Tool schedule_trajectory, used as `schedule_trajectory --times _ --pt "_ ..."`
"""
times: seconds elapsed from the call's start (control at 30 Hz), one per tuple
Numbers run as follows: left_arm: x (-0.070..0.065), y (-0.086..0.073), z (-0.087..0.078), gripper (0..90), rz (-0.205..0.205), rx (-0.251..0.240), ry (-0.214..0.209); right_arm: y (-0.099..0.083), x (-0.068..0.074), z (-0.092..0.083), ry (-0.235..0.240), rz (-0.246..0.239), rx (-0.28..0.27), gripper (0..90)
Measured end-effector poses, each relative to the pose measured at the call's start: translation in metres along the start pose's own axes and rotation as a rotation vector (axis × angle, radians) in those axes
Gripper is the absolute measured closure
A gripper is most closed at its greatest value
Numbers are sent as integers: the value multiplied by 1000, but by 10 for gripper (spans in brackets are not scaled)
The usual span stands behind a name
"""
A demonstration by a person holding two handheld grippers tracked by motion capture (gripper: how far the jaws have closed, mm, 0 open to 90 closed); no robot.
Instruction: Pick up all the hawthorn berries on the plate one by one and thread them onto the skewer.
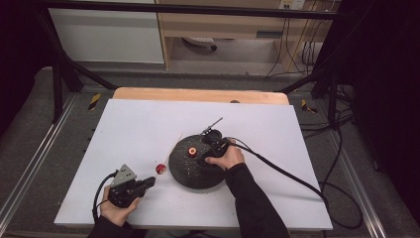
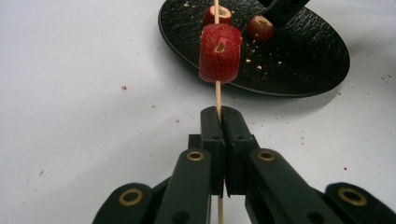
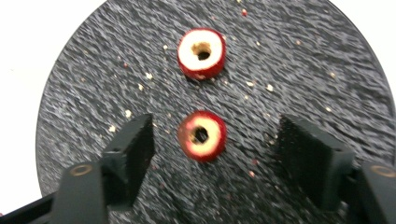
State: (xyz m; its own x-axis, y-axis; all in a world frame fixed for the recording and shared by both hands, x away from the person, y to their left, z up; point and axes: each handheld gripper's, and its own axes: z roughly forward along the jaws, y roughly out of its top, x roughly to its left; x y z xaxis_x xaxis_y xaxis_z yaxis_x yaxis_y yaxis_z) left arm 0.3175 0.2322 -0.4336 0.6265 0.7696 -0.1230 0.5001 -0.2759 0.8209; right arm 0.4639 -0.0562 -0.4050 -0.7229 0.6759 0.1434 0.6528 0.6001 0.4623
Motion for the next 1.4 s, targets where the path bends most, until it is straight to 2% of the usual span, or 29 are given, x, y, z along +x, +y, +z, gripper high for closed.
schedule_trajectory --times 0.33,0.63,0.93,1.4 --pt "-1 0 0 882 4 2 -1 6 0 6 14 22 45 467" --pt "-1 0 1 882 6 4 -2 6 -1 9 37 39 73 551" --pt "-1 0 1 882 6 4 -3 6 -2 12 45 41 90 610" --pt "-2 0 1 882 7 4 -3 6 -3 11 53 77 97 619"
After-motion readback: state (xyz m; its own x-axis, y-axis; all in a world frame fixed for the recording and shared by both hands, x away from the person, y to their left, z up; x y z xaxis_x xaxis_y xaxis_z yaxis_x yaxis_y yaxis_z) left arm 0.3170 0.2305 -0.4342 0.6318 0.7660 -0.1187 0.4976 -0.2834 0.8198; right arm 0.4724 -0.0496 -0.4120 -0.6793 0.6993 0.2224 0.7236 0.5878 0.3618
